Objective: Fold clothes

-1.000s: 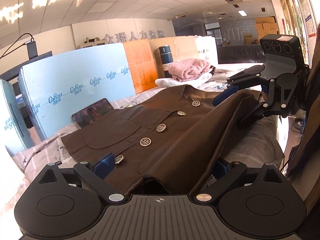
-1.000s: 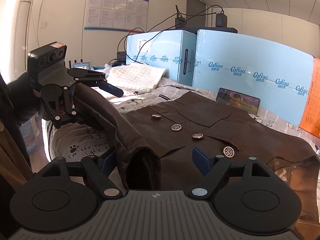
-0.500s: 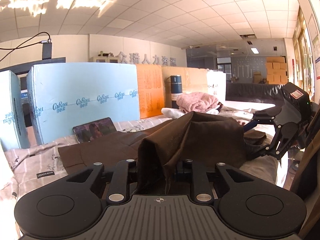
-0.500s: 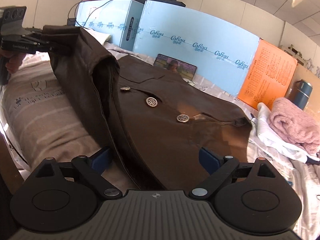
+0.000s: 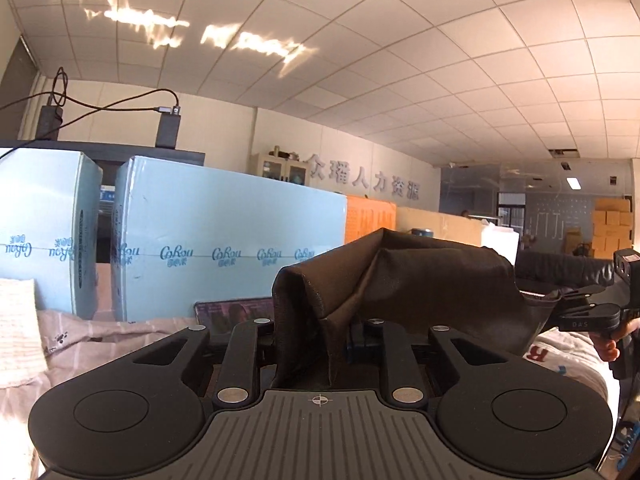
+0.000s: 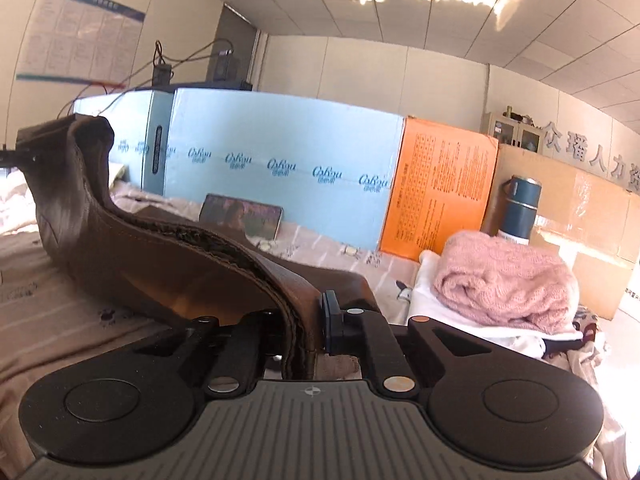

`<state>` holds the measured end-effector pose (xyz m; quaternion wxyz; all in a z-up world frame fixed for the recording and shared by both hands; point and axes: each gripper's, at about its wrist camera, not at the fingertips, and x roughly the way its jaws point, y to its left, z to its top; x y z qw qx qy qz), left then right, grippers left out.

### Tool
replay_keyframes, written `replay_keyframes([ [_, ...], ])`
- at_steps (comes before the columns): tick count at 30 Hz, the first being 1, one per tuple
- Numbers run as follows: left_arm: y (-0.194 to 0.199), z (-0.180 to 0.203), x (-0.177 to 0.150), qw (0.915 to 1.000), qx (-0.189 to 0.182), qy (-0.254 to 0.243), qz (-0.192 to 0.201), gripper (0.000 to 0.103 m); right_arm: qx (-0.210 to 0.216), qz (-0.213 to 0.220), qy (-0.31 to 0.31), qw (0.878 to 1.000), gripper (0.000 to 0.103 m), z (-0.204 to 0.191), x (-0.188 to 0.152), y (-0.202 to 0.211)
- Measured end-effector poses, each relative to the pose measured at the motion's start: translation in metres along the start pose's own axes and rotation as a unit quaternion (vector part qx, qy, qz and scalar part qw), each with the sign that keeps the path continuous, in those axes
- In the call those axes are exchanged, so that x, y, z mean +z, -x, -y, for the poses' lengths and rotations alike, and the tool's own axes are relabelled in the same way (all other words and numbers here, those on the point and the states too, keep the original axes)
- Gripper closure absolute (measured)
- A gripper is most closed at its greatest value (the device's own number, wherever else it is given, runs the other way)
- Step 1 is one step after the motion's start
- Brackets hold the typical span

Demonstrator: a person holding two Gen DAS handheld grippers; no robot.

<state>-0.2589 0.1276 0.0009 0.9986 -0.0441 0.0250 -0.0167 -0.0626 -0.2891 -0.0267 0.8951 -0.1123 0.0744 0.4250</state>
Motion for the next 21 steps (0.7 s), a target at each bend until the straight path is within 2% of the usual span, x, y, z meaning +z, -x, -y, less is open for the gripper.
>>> replay_keyframes([
  [2,-0.017,-0.011,0.004,0.9998,0.016,0.005,-0.006,0.082,0.023,0.02,-0.014,0.999,0.095,0.014,0.011,-0.022],
  [4,-0.037,-0.024,0.009,0.9992,0.032,0.009,-0.021,0.082,0.042,0.022,-0.027,0.999,0.095,0.028,0.018,-0.047],
  [7,-0.068,-0.045,0.012,0.9974,0.051,0.019,-0.047,0.083,0.058,0.004,-0.035,0.998,0.096,0.044,0.026,-0.088],
  [10,-0.094,-0.068,0.008,0.9957,0.054,0.038,-0.066,0.087,0.069,-0.016,-0.045,0.996,0.096,0.056,0.03,-0.118],
  [17,-0.145,-0.1,-0.016,0.9901,0.052,0.062,-0.115,0.087,0.062,-0.078,-0.068,0.993,0.097,0.072,0.01,-0.164],
  [21,-0.168,-0.121,-0.028,0.9818,0.054,0.09,-0.159,0.082,0.053,-0.094,-0.101,0.989,0.093,0.083,0.002,-0.174],
])
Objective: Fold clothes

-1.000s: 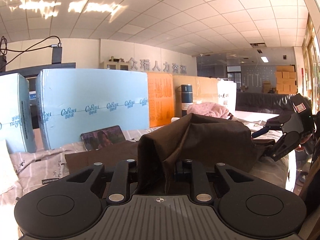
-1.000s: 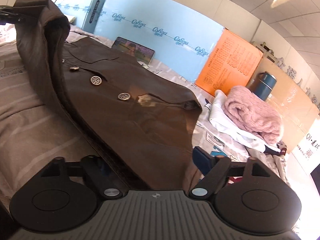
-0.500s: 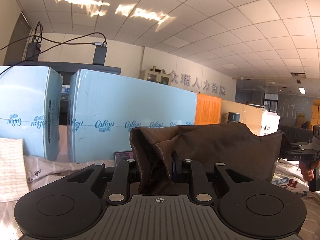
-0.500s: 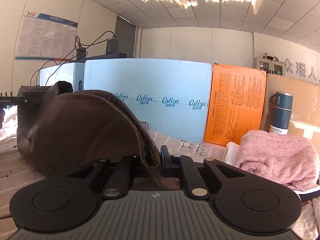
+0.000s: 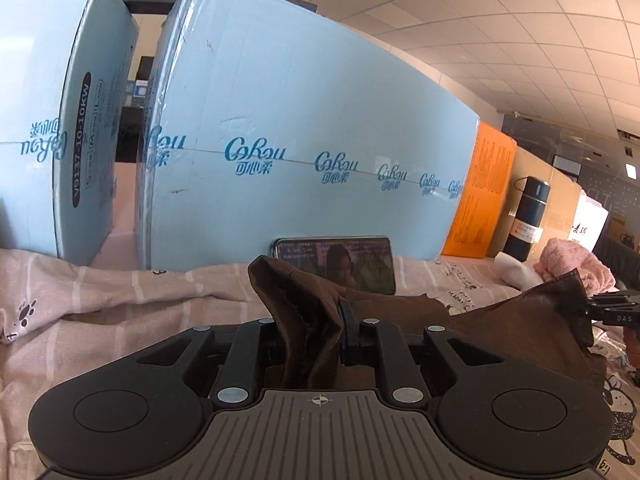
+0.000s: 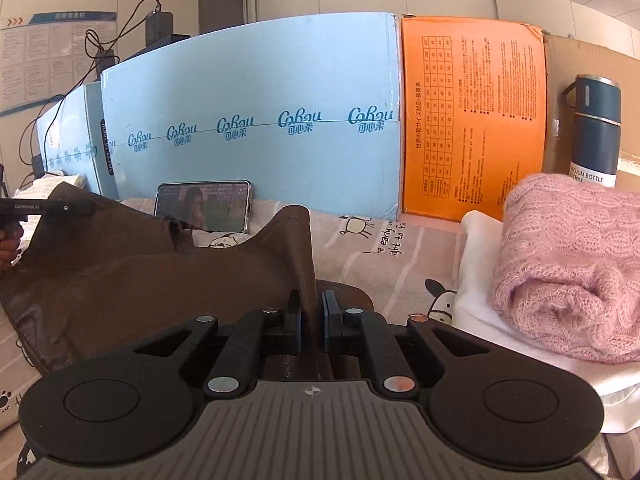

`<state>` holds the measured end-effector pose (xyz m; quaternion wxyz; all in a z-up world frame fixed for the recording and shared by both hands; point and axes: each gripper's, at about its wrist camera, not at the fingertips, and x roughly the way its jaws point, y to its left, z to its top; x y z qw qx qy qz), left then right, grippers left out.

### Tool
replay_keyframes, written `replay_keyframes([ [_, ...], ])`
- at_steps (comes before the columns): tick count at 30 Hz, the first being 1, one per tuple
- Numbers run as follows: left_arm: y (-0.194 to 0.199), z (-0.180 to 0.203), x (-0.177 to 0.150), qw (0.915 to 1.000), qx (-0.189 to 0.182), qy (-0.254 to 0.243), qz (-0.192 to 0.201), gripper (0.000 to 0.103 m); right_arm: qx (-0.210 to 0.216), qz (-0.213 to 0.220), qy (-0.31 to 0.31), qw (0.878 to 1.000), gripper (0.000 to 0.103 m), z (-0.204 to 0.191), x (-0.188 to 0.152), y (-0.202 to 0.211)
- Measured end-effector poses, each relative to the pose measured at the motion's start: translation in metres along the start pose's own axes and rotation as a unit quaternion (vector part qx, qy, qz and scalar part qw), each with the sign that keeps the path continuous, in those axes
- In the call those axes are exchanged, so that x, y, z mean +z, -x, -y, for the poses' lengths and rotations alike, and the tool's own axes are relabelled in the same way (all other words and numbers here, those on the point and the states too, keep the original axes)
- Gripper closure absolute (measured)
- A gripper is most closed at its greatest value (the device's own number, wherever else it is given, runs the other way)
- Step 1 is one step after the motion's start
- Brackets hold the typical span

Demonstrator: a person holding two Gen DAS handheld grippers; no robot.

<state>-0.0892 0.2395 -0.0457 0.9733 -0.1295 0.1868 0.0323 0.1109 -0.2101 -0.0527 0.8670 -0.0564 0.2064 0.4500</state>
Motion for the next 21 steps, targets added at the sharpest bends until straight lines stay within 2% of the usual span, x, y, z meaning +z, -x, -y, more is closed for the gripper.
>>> replay_keyframes([
  [1,-0.005,-0.005,0.0,0.9998,0.0,0.012,-0.013,0.08,-0.007,-0.003,-0.015,1.0,0.085,0.005,-0.001,-0.001],
  [2,-0.008,-0.013,-0.002,0.999,-0.008,0.039,-0.023,0.072,-0.009,-0.007,-0.031,0.999,0.081,0.009,-0.003,-0.002],
  [3,-0.01,-0.023,-0.004,0.9964,-0.029,0.072,-0.035,0.056,-0.002,-0.007,-0.049,0.999,0.074,0.013,-0.004,-0.003],
  [4,-0.008,-0.031,-0.006,0.9918,-0.057,0.104,-0.047,0.048,0.006,-0.008,-0.067,0.998,0.069,0.017,-0.006,-0.004],
  [5,-0.006,-0.04,-0.009,0.9852,-0.087,0.135,-0.059,0.034,0.014,-0.007,-0.084,0.996,0.064,0.021,-0.007,-0.005],
  [6,0.001,-0.044,-0.011,0.9804,-0.111,0.153,-0.057,0.021,0.025,-0.001,-0.095,0.995,0.064,0.022,-0.008,-0.003],
  [8,0.017,-0.045,-0.014,0.9794,-0.123,0.154,-0.046,0.011,0.03,0.006,-0.115,0.993,0.052,0.021,-0.009,-0.001],
  [10,0.031,-0.04,-0.015,0.983,-0.111,0.14,-0.044,0.01,-0.001,-0.003,-0.132,0.991,0.052,0.019,-0.01,-0.003],
  [14,0.042,-0.034,-0.024,0.984,-0.096,0.143,-0.047,0.01,-0.041,-0.019,-0.192,0.98,0.052,0.025,-0.015,-0.006],
  [16,0.041,-0.026,-0.025,0.9887,-0.061,0.129,-0.045,0.011,-0.049,-0.023,-0.216,0.975,0.052,0.027,-0.017,-0.005],
  [17,0.039,-0.023,-0.024,0.9912,-0.039,0.119,-0.043,0.026,-0.052,-0.024,-0.225,0.973,0.055,0.027,-0.018,-0.005],
  [18,0.036,-0.021,-0.023,0.9926,-0.025,0.11,-0.045,0.056,-0.056,-0.026,-0.232,0.971,0.057,0.027,-0.018,-0.005],
  [21,0.024,-0.02,-0.023,0.9946,0.017,0.088,-0.052,0.086,-0.067,-0.026,-0.225,0.972,0.063,0.023,-0.018,-0.004],
])
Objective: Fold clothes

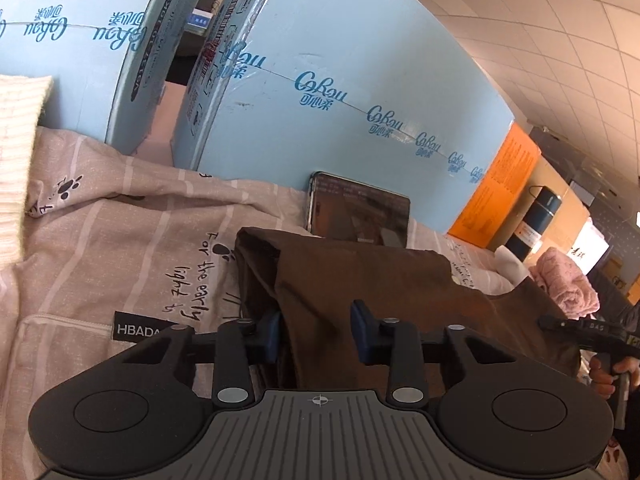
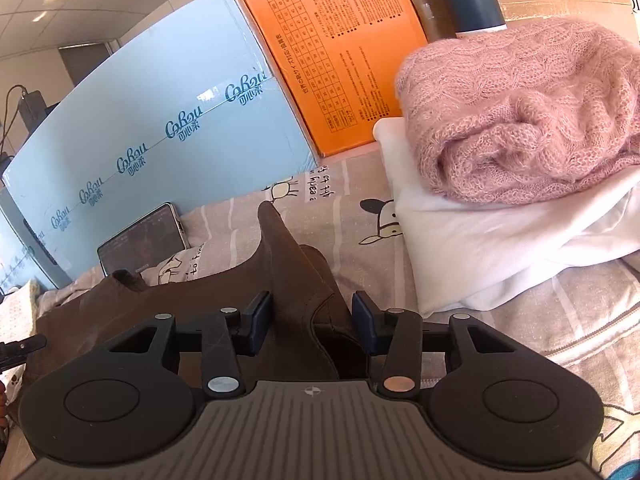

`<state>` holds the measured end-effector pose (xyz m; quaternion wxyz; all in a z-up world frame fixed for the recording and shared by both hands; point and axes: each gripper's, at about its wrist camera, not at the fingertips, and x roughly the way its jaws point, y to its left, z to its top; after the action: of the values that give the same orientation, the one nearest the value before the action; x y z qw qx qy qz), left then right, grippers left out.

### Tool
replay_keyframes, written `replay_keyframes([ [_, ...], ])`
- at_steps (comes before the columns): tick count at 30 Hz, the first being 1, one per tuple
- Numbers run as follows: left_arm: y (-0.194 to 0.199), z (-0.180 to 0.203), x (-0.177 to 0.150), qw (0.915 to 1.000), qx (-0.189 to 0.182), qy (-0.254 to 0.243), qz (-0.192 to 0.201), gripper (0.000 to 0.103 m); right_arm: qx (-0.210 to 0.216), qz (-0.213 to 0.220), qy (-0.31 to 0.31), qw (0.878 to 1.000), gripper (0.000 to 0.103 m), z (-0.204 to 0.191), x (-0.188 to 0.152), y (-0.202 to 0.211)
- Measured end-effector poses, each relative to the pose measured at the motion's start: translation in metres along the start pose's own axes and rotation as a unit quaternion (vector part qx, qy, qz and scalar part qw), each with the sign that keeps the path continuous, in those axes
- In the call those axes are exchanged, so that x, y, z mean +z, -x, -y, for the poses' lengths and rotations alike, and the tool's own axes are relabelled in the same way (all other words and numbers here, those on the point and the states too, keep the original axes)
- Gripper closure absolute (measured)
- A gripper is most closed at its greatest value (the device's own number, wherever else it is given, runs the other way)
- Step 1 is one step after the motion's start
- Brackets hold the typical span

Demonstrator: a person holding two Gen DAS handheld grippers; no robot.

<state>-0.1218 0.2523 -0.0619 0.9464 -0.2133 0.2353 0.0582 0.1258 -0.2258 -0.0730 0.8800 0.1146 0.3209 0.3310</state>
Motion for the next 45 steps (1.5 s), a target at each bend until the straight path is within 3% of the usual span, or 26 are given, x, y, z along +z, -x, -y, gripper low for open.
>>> replay_keyframes([
  [4,-0.007,0.009,0.002,0.9982,0.038,-0.047,0.002,0.088,-0.015,0.0,0.007,1.0,0.066,-0.003,-0.001,0.0],
  [7,-0.009,0.018,0.002,0.9941,0.069,-0.084,0.001,0.081,-0.028,0.004,0.02,0.999,0.066,-0.007,-0.002,0.001],
  [8,-0.007,0.019,0.002,0.9931,0.074,-0.09,0.007,0.075,-0.033,0.006,0.026,0.999,0.065,-0.008,-0.003,0.001],
  [11,0.003,0.021,0.0,0.9845,0.142,-0.1,0.022,0.026,-0.061,0.016,0.05,0.997,0.055,-0.015,-0.005,0.002],
  [14,0.017,0.02,-0.002,0.9859,0.151,-0.067,0.024,0.021,-0.08,0.022,0.055,0.995,0.043,-0.015,-0.006,0.003],
  [17,0.033,0.024,-0.008,0.9885,0.141,-0.041,0.034,0.008,-0.072,0.03,0.04,0.996,0.038,-0.01,-0.004,0.008],
  [18,0.039,0.026,-0.011,0.9895,0.135,-0.034,0.038,0.008,-0.07,0.034,0.035,0.996,0.035,-0.009,-0.003,0.01],
  [20,0.045,0.028,-0.017,0.9907,0.127,-0.027,0.042,0.008,-0.068,0.053,0.024,0.996,0.013,-0.012,-0.004,0.019],
  [22,0.047,0.029,-0.019,0.991,0.125,-0.022,0.043,0.006,-0.07,0.074,0.006,0.995,0.004,-0.013,-0.005,0.03],
  [26,0.047,0.029,-0.019,0.99,0.134,-0.018,0.039,0.005,-0.074,0.094,-0.077,0.99,0.002,-0.012,-0.016,0.06],
  [32,0.054,0.034,-0.022,0.9923,0.11,-0.022,0.052,0.004,-0.04,0.059,-0.176,0.982,0.0,-0.017,-0.04,0.093],
  [35,0.056,0.035,-0.025,0.9928,0.105,-0.023,0.053,0.004,-0.069,0.034,-0.205,0.976,0.0,-0.023,-0.042,0.1],
  [37,0.056,0.037,-0.026,0.993,0.104,-0.027,0.05,0.004,-0.078,0.025,-0.225,0.971,0.0,-0.025,-0.043,0.101],
  [45,0.057,0.044,-0.032,0.9935,0.093,-0.047,0.047,0.004,-0.035,-0.045,-0.304,0.951,0.0,-0.025,-0.052,0.069],
])
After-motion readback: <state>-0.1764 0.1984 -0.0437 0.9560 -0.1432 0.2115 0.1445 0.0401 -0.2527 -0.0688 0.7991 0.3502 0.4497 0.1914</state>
